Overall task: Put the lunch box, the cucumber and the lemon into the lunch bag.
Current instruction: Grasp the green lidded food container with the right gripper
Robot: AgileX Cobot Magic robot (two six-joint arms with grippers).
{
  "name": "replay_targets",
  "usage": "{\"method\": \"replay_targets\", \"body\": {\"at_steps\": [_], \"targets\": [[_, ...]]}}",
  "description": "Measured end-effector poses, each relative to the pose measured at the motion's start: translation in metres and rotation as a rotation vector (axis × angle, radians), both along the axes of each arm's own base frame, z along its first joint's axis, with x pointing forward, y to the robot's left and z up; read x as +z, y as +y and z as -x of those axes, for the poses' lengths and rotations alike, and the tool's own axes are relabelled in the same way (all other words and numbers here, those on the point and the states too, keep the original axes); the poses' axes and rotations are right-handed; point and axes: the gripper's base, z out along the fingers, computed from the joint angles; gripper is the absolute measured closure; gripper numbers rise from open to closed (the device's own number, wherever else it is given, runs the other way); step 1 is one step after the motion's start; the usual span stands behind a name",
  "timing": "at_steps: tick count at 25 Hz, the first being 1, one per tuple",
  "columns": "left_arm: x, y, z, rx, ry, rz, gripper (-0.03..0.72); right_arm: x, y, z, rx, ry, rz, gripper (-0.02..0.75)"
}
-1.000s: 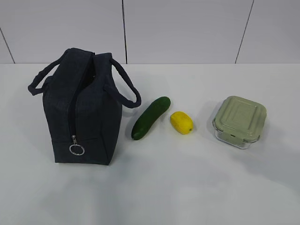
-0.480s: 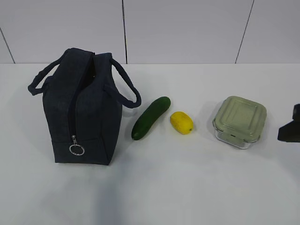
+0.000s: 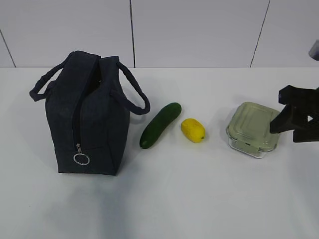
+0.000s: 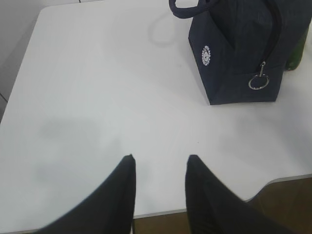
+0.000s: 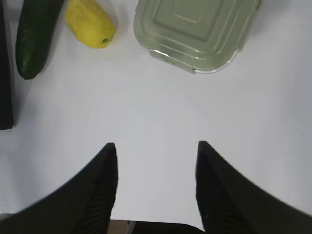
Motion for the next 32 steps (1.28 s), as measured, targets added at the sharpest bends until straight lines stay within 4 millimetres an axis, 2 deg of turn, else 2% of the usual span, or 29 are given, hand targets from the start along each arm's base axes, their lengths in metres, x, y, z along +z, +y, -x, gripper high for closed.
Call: {"method": "replay_targets", "body": {"at_steps": [5, 9, 15, 21, 27, 32], "targets": [[0.000, 0.000, 0.000, 0.000, 0.000, 0.000, 0.443, -0.003, 0.004, -0.017, 0.023, 0.065, -0.038, 0.352], [0.000, 0.000, 0.000, 0.000, 0.000, 0.000, 0.443, -0.007, -0.001, -0.026, 0.021, 0.103, -0.151, 0.352], [0.000, 0.000, 0.000, 0.000, 0.000, 0.000, 0.443, 0.000, -0.023, -0.031, 0.011, 0.060, -0.317, 0.352], [0.000, 0.000, 0.000, 0.000, 0.000, 0.000, 0.443, 0.005, -0.053, -0.029, 0.036, -0.017, -0.383, 0.353], [0.000, 0.000, 0.000, 0.000, 0.000, 0.000, 0.443, -0.010, -0.078, -0.034, 0.072, -0.026, -0.483, 0.353], [0.000, 0.000, 0.000, 0.000, 0.000, 0.000, 0.443, -0.020, -0.086, -0.043, 0.102, -0.093, -0.527, 0.353]]}}
